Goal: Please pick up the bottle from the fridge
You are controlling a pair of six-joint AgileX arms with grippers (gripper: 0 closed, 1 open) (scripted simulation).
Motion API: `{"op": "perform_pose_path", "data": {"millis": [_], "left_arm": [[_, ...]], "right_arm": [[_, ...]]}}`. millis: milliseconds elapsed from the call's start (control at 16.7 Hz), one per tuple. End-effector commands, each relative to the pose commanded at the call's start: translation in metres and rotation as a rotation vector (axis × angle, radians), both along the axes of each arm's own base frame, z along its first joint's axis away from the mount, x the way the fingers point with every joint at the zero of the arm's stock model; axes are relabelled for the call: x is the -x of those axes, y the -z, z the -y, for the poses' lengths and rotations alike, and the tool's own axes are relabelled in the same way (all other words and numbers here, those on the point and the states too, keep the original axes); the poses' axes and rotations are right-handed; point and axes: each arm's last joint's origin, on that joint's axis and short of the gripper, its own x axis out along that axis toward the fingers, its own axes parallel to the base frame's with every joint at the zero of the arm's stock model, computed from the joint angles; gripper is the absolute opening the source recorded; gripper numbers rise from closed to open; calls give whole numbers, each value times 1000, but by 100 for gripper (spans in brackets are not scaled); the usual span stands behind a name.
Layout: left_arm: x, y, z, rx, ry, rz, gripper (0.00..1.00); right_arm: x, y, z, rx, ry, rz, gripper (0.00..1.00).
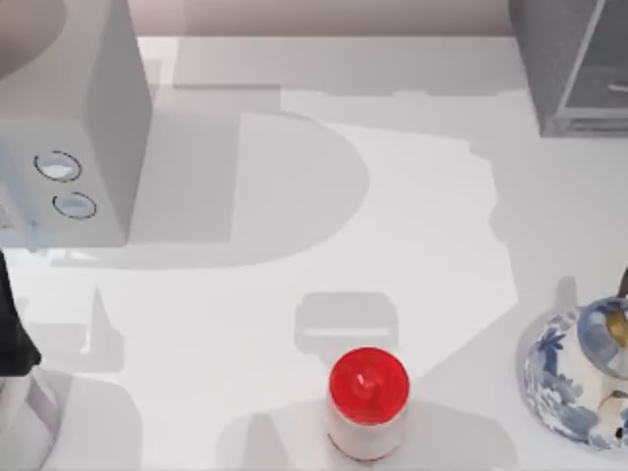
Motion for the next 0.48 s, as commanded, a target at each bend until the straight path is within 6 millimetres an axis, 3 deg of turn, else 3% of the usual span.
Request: {"op": "perform_pose_path", "data": {"millis": [120,480], "left_arm": [[0,0,0,0,0,0,100],[0,0,0,0,0,0,100]], "right_arm": [[0,0,0,0,0,0,0],[0,0,0,0,0,0,0]]}}
